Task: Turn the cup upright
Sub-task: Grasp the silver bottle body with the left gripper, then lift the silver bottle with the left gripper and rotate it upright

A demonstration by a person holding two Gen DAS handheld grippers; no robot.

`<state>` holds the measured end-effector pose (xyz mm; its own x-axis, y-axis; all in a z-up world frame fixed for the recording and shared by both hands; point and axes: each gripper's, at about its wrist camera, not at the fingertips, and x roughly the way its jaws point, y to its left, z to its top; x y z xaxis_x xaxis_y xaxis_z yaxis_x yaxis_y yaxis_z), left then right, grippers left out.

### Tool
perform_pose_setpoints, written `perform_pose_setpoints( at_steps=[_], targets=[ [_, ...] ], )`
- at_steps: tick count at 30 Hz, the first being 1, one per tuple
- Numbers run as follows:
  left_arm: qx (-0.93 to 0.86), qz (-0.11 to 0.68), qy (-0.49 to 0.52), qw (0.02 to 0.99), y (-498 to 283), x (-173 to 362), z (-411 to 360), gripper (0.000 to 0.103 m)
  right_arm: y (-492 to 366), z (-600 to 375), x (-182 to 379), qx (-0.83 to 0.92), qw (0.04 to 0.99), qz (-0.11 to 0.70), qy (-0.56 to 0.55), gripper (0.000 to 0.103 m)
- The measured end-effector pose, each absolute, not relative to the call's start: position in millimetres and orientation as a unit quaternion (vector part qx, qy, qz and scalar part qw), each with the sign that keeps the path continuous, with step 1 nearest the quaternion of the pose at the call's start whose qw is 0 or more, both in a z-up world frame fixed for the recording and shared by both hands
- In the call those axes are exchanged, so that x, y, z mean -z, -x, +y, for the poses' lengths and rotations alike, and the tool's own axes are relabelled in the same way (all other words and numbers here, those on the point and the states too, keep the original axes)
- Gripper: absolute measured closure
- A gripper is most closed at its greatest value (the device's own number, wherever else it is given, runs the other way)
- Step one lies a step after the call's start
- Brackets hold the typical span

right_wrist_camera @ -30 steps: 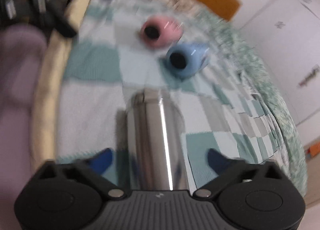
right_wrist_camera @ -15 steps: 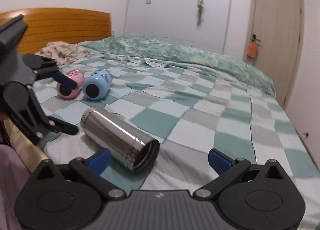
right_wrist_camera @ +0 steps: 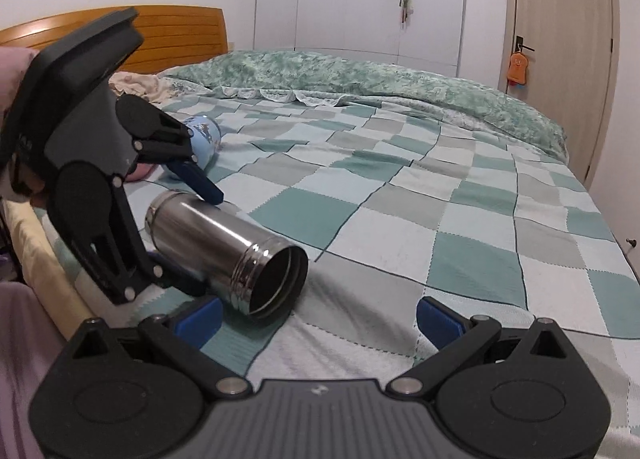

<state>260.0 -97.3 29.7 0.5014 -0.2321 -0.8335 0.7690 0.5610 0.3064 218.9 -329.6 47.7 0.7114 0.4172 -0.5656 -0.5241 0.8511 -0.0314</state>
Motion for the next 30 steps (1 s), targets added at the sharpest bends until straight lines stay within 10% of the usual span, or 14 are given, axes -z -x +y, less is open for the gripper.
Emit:
perform_pose_setpoints(
  at_steps=[13,23,30],
  targets=[
    [0.093,0.576,-0.107,0.805,-277,-50,-67,0.031,-235,-335,-51,-0.288,0.916,0.261,0.099,0.0],
    [-0.004,0.574,0.136,0.807,-248,-54,-21,0.032,-232,-328,-51,-0.319,0.908,0.25,0.101,0.0],
    [-0.002,0.563,0.124,0.817,-248,-53,-25,0.031,-228,-329,-54,-0.32,0.908,0.248,0.107,0.0]
  ],
)
